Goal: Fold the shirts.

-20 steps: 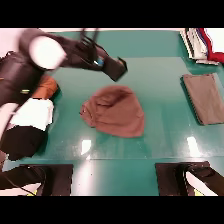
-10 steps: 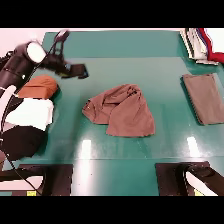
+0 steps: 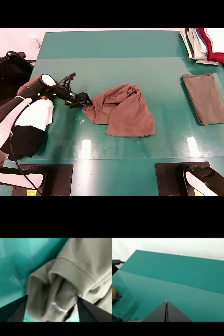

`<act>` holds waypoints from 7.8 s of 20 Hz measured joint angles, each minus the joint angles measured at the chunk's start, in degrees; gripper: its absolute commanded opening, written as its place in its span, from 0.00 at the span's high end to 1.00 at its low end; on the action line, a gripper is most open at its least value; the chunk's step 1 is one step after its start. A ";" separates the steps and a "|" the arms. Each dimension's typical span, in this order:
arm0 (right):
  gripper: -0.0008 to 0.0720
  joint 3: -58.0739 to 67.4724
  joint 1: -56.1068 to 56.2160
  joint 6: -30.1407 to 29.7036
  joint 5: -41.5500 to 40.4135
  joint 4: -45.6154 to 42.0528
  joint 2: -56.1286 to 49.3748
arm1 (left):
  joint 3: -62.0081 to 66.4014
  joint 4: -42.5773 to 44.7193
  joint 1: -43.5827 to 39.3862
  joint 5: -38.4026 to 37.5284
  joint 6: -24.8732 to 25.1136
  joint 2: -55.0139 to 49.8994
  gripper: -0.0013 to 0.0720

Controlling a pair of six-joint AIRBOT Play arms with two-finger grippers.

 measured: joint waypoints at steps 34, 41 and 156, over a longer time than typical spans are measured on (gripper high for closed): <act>0.97 -34.36 -6.97 -6.78 10.80 6.97 -9.27 | 28.00 11.47 2.21 -7.87 2.16 13.51 0.95; 0.97 -8.04 -25.05 -6.43 19.89 0.79 7.41 | 42.88 16.90 2.80 -10.01 2.21 36.30 0.95; 0.97 0.96 -16.87 1.14 18.43 -3.98 -42.29 | 29.62 8.20 7.78 -4.07 -7.17 -4.24 0.95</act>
